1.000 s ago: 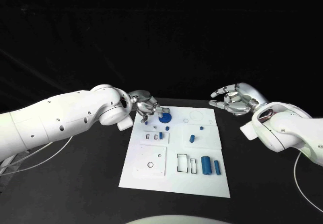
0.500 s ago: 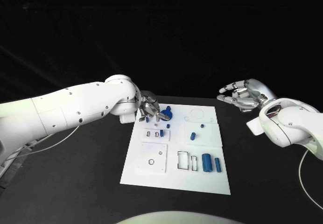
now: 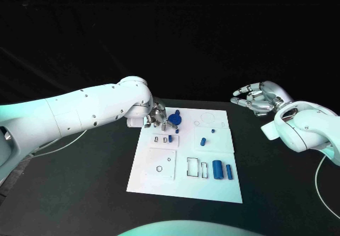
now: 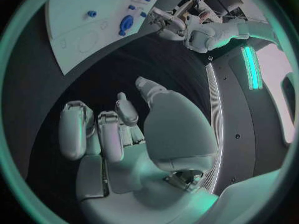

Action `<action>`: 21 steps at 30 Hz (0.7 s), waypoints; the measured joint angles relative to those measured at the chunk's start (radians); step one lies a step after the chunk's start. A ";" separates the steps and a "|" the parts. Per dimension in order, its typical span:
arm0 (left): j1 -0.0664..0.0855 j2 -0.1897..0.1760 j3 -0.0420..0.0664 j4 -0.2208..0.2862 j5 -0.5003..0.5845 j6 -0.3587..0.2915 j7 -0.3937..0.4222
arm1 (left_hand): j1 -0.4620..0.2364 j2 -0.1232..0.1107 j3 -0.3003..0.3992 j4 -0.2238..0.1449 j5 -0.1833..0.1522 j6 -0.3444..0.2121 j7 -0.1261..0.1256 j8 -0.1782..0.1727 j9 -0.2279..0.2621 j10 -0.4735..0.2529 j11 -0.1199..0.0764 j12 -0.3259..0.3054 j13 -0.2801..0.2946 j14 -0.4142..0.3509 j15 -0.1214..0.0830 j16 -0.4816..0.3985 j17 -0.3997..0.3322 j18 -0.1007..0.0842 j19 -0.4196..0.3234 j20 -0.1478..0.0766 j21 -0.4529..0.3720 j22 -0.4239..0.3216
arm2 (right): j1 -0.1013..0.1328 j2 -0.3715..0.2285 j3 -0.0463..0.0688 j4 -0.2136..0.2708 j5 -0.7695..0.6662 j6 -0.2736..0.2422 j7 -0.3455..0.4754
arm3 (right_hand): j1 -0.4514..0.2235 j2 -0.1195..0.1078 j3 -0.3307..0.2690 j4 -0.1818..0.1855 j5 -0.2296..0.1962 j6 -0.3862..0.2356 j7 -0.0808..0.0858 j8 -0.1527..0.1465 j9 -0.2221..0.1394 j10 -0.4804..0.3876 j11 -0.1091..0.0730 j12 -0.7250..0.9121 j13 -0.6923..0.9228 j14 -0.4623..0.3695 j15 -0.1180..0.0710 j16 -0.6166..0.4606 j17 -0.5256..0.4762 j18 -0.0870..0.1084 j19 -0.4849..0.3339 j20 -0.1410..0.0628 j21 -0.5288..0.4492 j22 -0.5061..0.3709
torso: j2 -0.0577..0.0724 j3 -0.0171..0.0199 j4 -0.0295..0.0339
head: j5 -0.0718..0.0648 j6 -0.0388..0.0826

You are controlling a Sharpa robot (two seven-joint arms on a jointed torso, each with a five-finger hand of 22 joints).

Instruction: Assemble the parts on the task board

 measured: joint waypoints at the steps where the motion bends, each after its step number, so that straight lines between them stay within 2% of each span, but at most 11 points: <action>1: 0.000 0.004 -0.001 -0.005 0.000 0.005 -0.003 | -0.004 0.004 0.000 0.000 0.000 -0.004 -0.004 0.000 0.000 0.000 0.000 -0.004 -0.002 0.000 0.000 0.000 0.000 0.000 0.000 0.000 0.000 0.000 | 0.000 0.000 0.000 0.000 0.000 0.000 0.000 | 0.000 0.000 0.000 0.000 0.002 0.000 0.000 0.000 0.000 0.000 0.000 0.000 0.000 0.000 0.000 0.000 0.000 0.000 0.000 0.000 0.000 0.000 | 0.000 0.0000 -0.0002 | 0.000 0.000; 9: 0.000 0.030 -0.010 -0.035 0.002 0.030 -0.013 | -0.003 0.005 -0.006 0.000 0.000 -0.007 0.000 -0.005 0.001 -0.003 0.003 -0.005 -0.004 0.000 0.000 0.000 0.000 0.000 0.000 0.000 0.000 0.001 | -0.001 0.002 0.000 -0.002 0.001 0.000 0.000 | 0.000 0.000 -0.003 0.003 0.012 0.000 0.000 0.004 0.001 0.000 0.000 0.000 -0.002 0.000 0.000 0.000 0.000 0.000 -0.004 -0.004 0.000 0.000 | 0.001 -0.0012 -0.0006 | -0.001 -0.003; 13: 0.000 0.042 -0.019 -0.047 0.004 0.034 -0.014 | 0.011 0.027 -0.008 -0.003 0.000 -0.009 0.003 -0.005 0.003 -0.010 0.002 -0.005 -0.008 0.000 0.000 0.000 0.000 0.000 -0.004 0.004 0.004 0.001 | -0.001 0.003 0.000 -0.005 0.003 0.000 0.000 | 0.000 0.000 0.000 0.005 0.020 0.000 0.000 0.008 0.001 -0.004 -0.004 -0.006 -0.007 0.000 0.000 0.000 0.001 0.000 -0.004 -0.004 -0.007 0.000 | 0.002 -0.0017 -0.0003 | -0.001 -0.005; 21: -0.002 0.061 -0.034 -0.067 0.014 0.038 -0.014 | 0.048 0.053 -0.014 -0.003 0.000 -0.010 0.004 -0.014 0.006 -0.018 0.004 -0.015 -0.021 0.000 0.000 0.004 0.000 0.000 -0.007 0.007 0.004 0.001 | -0.002 0.008 -0.001 -0.009 0.009 -0.001 0.004 | 0.000 0.000 0.000 0.005 0.029 0.000 0.000 0.008 0.002 -0.013 -0.005 -0.014 -0.019 0.000 0.000 -0.004 0.001 0.000 -0.011 -0.004 -0.013 0.000 | 0.002 -0.0017 0.0001 | 0.000 -0.008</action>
